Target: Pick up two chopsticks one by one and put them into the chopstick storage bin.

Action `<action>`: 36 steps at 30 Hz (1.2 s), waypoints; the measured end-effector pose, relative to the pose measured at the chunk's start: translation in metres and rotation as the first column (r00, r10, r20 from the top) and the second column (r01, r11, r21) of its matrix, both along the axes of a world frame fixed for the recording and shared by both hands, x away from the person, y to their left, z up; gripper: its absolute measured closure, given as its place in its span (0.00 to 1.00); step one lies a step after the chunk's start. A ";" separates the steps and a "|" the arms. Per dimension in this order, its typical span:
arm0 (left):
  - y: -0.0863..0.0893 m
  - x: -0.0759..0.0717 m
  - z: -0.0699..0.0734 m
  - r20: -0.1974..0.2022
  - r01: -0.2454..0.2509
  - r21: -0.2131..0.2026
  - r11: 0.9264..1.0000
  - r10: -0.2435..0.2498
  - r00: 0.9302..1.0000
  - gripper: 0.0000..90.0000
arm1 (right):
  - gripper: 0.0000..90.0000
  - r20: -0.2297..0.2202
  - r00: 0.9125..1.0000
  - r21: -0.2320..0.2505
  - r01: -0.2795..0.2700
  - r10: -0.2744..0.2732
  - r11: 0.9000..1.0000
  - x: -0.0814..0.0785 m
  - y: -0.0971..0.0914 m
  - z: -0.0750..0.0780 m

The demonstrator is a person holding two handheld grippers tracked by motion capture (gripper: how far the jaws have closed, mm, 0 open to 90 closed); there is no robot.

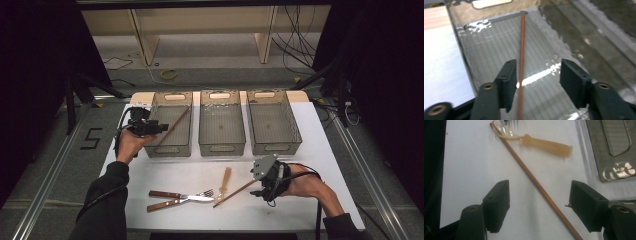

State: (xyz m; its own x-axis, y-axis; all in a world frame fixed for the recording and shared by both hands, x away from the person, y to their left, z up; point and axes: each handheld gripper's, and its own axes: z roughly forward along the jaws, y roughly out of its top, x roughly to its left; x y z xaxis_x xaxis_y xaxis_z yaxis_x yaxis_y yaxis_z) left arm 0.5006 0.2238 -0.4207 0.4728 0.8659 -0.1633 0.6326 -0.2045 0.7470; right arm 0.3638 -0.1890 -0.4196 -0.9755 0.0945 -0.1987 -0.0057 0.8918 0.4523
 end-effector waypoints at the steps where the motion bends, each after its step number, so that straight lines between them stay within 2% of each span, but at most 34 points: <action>1: -0.001 -0.004 0.003 0.009 0.011 -0.011 1.000 -0.011 1.000 0.45 | 0.37 -0.001 1.000 0.003 -0.003 0.003 1.000 0.001 0.000 0.000; 3: -0.002 -0.013 0.006 0.025 0.031 -0.032 0.999 -0.030 0.999 0.39 | 0.38 -0.004 1.000 -0.008 0.004 -0.004 1.000 0.003 -0.001 -0.001; 7: -0.005 -0.032 0.014 0.077 0.061 -0.044 0.997 -0.057 0.995 0.33 | 0.38 -0.004 1.000 -0.047 0.005 -0.005 0.999 0.010 -0.001 0.001; 10: -0.010 -0.051 0.017 0.118 0.096 -0.063 0.993 -0.088 0.989 0.29 | 0.40 -0.026 1.000 -0.082 -0.009 0.007 0.997 0.018 0.000 0.002; 12: -0.013 -0.061 0.016 0.134 0.113 -0.071 0.991 -0.103 0.986 0.27 | 0.41 -0.046 0.999 -0.121 -0.018 0.013 0.992 0.026 0.002 -0.001; 14: -0.016 -0.072 0.013 0.147 0.132 -0.077 0.988 -0.120 0.982 0.26 | 0.44 -0.065 0.998 -0.140 -0.026 0.017 0.990 0.032 0.003 -0.004; 17: -0.020 -0.084 0.007 0.145 0.160 -0.084 0.984 -0.147 0.978 0.24 | 0.47 -0.086 0.996 -0.178 -0.027 0.011 0.984 0.041 0.005 -0.010; 22: -0.025 -0.099 -0.001 0.145 0.179 -0.115 0.977 -0.162 0.976 0.23 | 0.51 -0.117 0.993 -0.214 -0.036 0.011 0.976 0.049 0.007 -0.015; 30: -0.031 -0.118 -0.009 0.161 0.197 -0.145 0.970 -0.173 0.972 0.22 | 0.57 -0.144 0.989 -0.243 -0.059 0.024 0.968 0.058 0.009 -0.024; 36: -0.034 -0.125 -0.017 0.160 0.207 -0.132 0.969 -0.186 0.970 0.22 | 0.62 -0.152 0.988 -0.267 -0.071 0.031 0.961 0.061 0.011 -0.030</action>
